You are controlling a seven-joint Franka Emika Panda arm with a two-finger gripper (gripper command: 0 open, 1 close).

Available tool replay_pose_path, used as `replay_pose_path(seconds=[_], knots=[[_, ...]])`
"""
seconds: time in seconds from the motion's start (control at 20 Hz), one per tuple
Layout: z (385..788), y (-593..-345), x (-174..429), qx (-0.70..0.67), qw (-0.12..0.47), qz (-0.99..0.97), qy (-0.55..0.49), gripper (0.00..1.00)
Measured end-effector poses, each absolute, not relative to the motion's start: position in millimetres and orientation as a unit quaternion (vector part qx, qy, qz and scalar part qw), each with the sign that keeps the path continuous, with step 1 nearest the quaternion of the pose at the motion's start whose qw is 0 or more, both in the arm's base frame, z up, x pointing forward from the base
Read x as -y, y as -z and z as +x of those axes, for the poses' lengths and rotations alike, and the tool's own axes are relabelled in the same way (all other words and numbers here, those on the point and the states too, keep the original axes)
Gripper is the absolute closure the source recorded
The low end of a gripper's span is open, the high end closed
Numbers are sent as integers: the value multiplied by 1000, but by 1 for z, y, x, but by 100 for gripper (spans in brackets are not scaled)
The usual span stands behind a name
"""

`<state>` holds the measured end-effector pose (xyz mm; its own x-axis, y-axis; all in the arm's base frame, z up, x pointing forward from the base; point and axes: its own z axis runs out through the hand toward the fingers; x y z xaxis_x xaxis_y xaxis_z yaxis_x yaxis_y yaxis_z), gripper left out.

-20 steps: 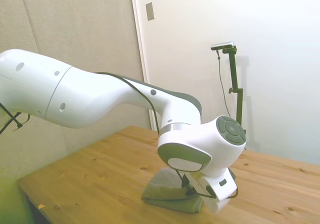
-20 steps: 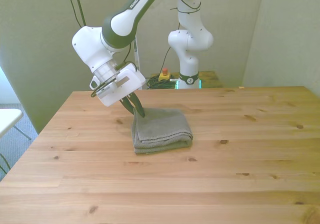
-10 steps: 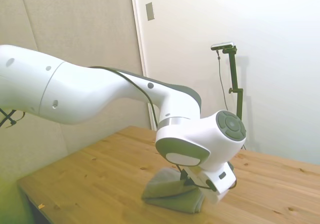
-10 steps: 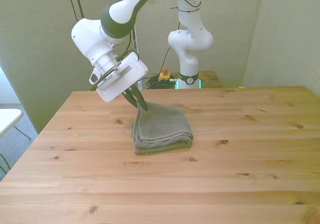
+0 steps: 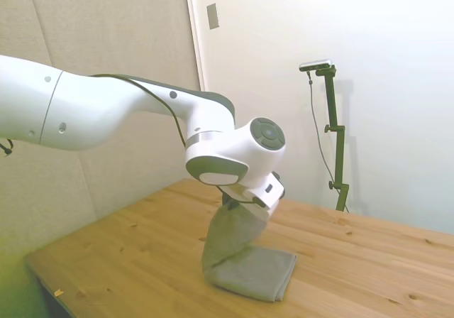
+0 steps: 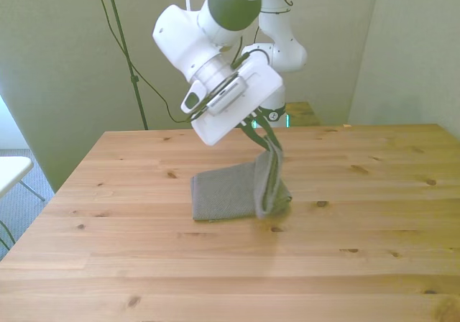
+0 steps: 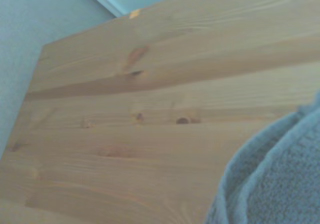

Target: Unfold the towel

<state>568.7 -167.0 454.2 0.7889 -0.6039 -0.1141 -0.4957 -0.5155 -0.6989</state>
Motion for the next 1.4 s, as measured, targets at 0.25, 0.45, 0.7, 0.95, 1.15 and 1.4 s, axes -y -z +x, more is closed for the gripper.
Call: replay_pose_path(seconds=[0.25,0.45,0.7,0.95,1.15,1.4], knots=[[599,-459,107,-305,369,-874,81,100],[614,-443,57,-274,371,-886,58,0],[604,-415,17,-192,395,-898,-33,0],[599,-408,15,-170,401,-898,-57,0],[587,-405,9,-139,417,-892,-101,0],[578,-408,20,-132,400,-900,-113,0]])
